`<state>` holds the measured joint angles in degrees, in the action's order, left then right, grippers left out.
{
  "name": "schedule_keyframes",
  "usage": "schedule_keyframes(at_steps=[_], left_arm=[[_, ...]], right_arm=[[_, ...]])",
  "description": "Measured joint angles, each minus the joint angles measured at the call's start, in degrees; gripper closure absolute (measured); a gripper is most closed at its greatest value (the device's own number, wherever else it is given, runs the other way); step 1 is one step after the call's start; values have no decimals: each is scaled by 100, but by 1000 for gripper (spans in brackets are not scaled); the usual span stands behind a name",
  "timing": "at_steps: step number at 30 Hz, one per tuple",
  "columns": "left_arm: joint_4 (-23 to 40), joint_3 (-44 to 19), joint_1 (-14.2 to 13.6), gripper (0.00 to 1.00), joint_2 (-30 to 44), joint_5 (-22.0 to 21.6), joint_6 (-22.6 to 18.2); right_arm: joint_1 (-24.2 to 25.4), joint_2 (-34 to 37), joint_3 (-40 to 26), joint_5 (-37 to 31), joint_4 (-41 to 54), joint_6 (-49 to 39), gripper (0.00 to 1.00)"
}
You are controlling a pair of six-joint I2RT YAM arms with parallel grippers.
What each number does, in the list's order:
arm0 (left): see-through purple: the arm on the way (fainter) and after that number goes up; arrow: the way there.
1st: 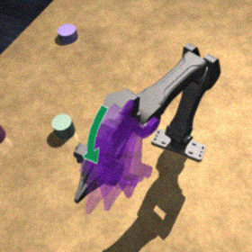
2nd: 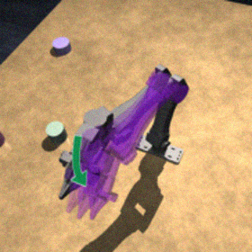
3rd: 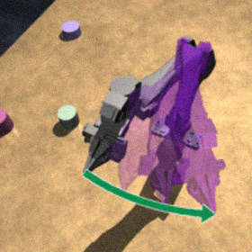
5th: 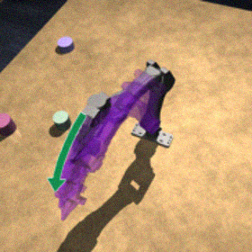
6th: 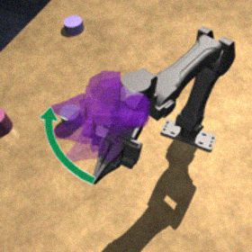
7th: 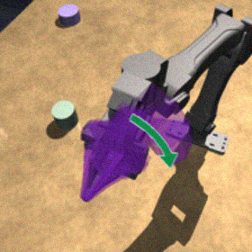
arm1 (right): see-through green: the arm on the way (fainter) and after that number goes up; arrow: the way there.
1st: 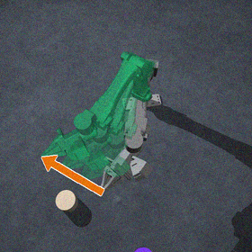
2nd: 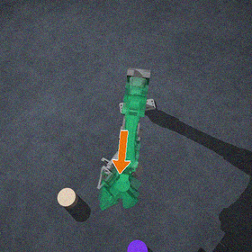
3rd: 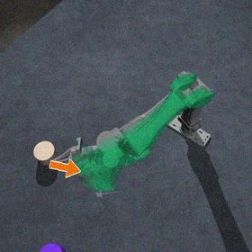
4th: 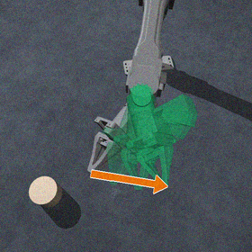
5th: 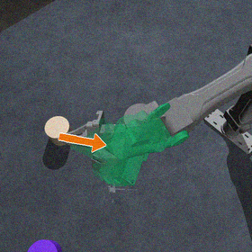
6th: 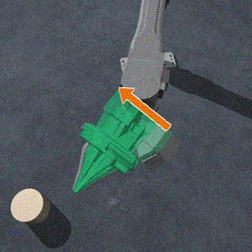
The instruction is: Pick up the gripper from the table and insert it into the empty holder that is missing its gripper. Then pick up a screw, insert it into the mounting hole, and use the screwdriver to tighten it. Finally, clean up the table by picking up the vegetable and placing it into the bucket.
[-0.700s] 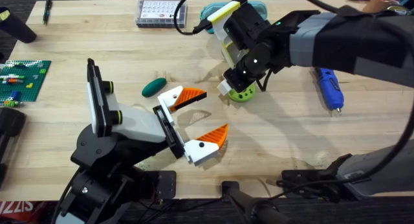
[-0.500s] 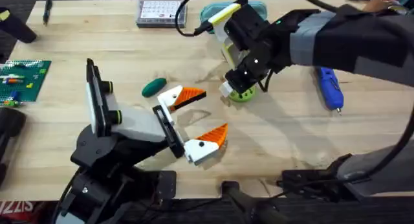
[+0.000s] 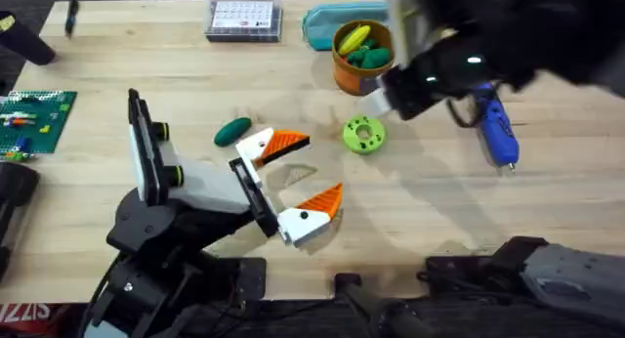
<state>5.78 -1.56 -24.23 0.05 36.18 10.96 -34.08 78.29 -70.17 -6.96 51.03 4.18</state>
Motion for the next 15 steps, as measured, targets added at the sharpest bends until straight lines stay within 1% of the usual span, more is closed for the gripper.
schedule_keyframes(at_steps=[4,7,11,15], left_arm=[[0,0,-2,17,-2,-2,0],[0,0,0,17,-1,0,0],[0,0,-1,17,1,-4,0],[0,0,-2,17,-2,-20,1]], right_arm=[[-22,-816,-2,-381,451,291,517],[-27,-1420,75,-578,504,544,517],[-29,-2141,454,-709,482,854,517],[-29,-2507,932,-707,212,996,517]])
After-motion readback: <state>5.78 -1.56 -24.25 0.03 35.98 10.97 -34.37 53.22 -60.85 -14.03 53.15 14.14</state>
